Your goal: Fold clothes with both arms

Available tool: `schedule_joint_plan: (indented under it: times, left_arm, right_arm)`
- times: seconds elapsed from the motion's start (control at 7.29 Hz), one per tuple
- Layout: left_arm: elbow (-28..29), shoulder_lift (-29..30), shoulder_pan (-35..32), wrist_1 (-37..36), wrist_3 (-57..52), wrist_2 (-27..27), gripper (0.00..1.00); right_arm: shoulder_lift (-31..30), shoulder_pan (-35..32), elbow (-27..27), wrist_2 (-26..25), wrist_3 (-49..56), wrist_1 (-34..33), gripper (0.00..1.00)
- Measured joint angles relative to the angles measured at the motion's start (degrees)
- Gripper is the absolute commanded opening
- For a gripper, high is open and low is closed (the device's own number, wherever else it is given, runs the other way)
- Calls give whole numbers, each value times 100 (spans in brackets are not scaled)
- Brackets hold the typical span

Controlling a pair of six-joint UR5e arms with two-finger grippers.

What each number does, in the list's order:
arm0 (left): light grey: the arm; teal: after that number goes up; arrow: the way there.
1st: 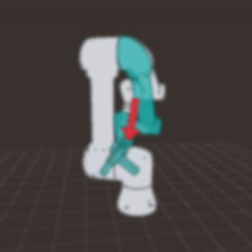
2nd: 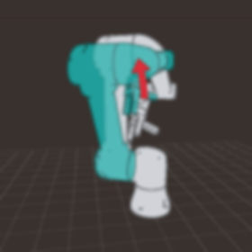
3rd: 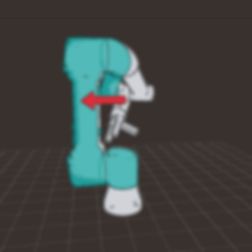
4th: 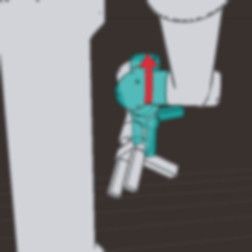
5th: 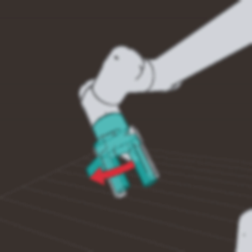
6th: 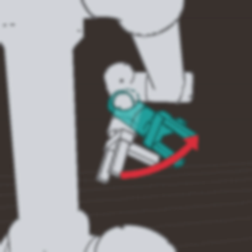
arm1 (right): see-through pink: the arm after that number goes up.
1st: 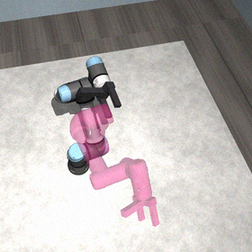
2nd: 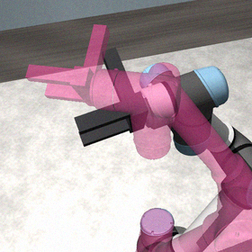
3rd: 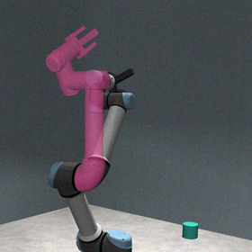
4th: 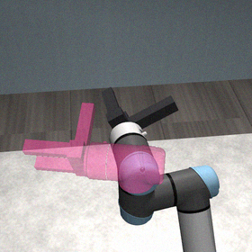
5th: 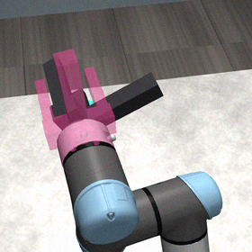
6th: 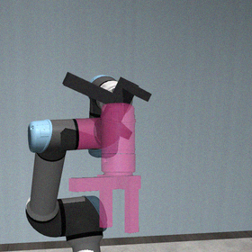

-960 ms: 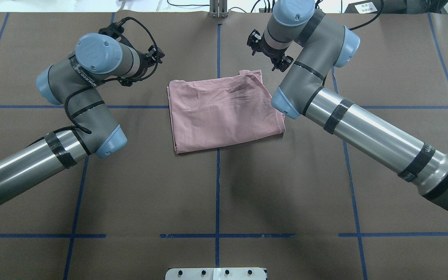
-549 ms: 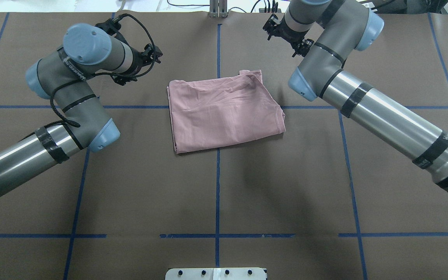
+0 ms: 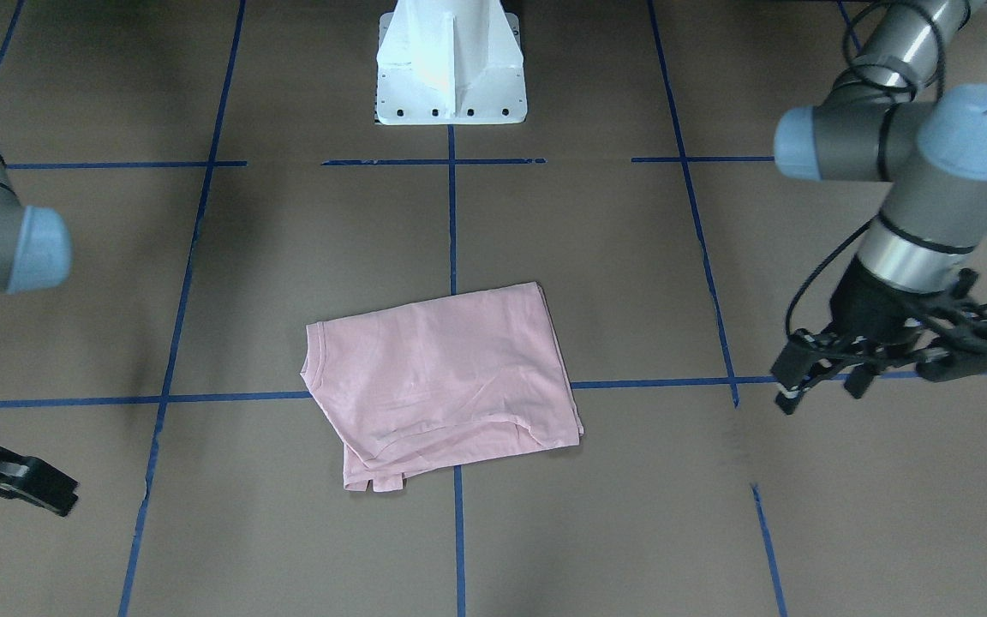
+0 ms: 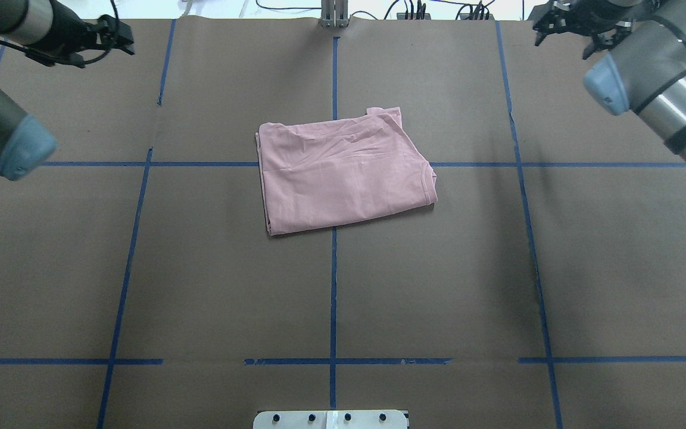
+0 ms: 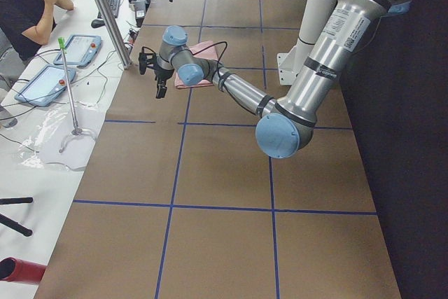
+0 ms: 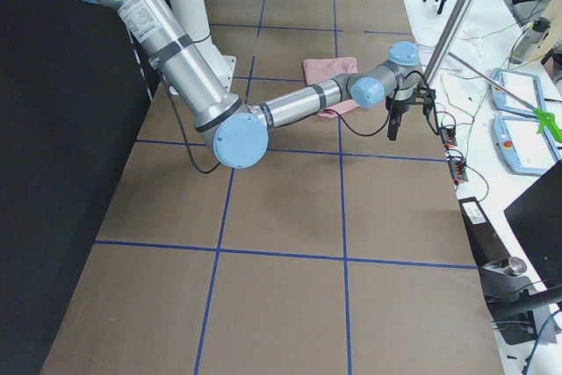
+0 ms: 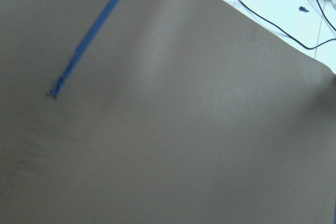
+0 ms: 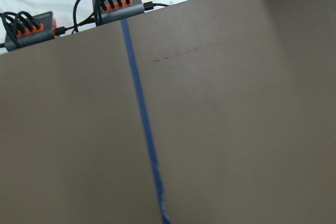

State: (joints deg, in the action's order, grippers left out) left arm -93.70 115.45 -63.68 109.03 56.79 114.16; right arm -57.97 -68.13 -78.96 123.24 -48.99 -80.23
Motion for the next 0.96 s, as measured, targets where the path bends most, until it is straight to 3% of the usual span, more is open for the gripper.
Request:
schedule_joint_plan:
  times: [0.27,0.41,0.69,0.96]
  left_arm:
    - [-545,-587,-808,-839,-2038,461,100]
    - [-684,-894,-1180,-1144,-3123,654,100]
    - [-744,-1533,-1824,-1395,-5154,951,100]
    - [-758,-2222,-2262,-1307,-6717,1230,100]
  right_arm:
    - [-1063,-566,-1462,59,2270,-1574,100]
    - [-1460,-926,-1909,144,3413,-2260,100]
    - [-2273,-1634,-2186,663,5110,-2813,100]
    - [-2733,-1923,-2243,865,5500,-2689,100]
